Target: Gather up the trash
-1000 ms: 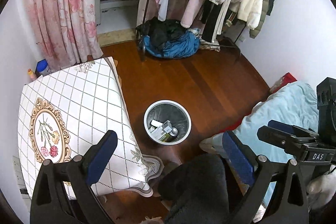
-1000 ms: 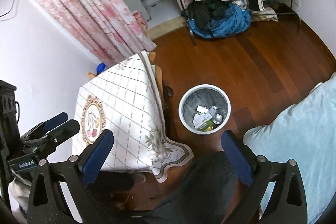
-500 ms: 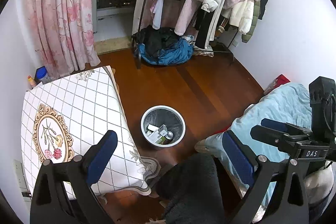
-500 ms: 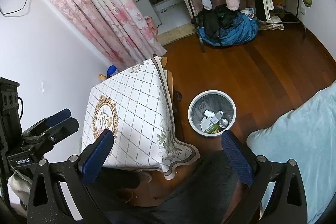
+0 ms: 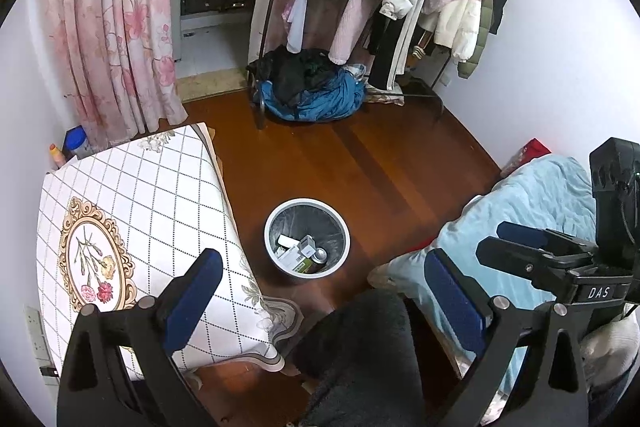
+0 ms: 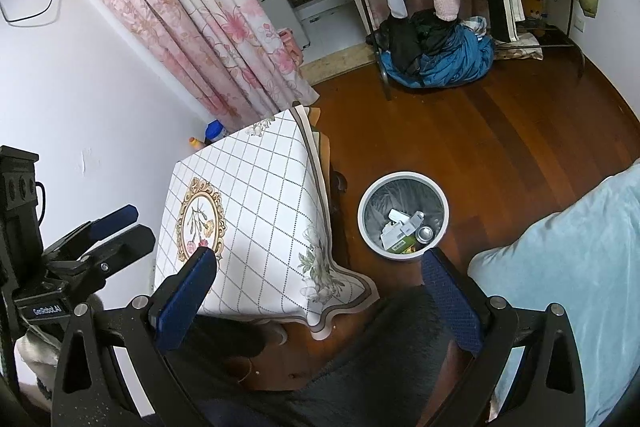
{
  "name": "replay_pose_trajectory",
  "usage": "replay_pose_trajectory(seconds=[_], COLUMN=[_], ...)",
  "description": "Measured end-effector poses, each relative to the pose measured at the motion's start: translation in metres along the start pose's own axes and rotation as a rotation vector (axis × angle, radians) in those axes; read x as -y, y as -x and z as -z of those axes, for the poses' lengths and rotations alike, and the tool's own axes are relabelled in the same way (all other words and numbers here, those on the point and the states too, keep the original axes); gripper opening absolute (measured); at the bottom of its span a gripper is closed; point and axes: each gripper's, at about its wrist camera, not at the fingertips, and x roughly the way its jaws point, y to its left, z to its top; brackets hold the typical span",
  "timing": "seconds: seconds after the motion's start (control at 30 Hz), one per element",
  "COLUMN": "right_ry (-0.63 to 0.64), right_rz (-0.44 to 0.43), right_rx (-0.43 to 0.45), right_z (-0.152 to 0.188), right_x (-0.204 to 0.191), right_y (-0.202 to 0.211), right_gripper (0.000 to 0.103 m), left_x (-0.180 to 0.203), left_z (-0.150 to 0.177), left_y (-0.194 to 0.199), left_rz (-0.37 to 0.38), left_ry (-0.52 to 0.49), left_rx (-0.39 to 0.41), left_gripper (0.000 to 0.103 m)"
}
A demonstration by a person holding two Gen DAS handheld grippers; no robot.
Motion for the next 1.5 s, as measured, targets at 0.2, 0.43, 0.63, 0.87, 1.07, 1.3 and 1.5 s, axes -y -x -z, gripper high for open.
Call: replay_pose_trajectory(seconds=[0.2, 0.43, 0.63, 0.87, 1.07, 1.3, 1.5], right_ry=[0.003, 0.004, 0.010, 0.026, 0.036, 0.044, 0.043], right_rz=[0.008, 0.010, 0.007, 0.006, 0.003, 0.001, 0.001], right_rx=[-0.003, -0.010, -0.016, -0.028, -0.039, -0.048, -0.055], right_z=[0.002, 0.005, 0.006, 0.004, 0.003, 0.002, 0.002], right_x=[0.007, 0.010, 0.008, 0.000, -0.005, -0.007, -0.009], right_y=[0.000, 0.001, 0.002, 0.002, -0.001, -0.003, -0.005], right_gripper=[0.103, 0.103, 0.103, 0.103, 0.103, 0.103, 0.103], left_x=[0.003, 0.003, 0.003, 0.002, 0.000, -0.002, -0.002], left_z=[0.001, 0.002, 0.002, 0.005, 0.004, 0.004, 0.005], left_y=[-0.001, -0.001, -0.001, 0.000, 0.002, 0.002, 0.001], left_rz=[0.016, 0.026, 0.037, 0.040, 0.035, 0.031, 0.029], left_ry=[0.003, 0.005, 0.014, 0.034, 0.043, 0.049, 0.050], left_rx=[-0.005, -0.010, -0.013, -0.011, -0.007, -0.007, -0.007], left_gripper=[0.103, 0.103, 0.103, 0.103, 0.103, 0.103, 0.103])
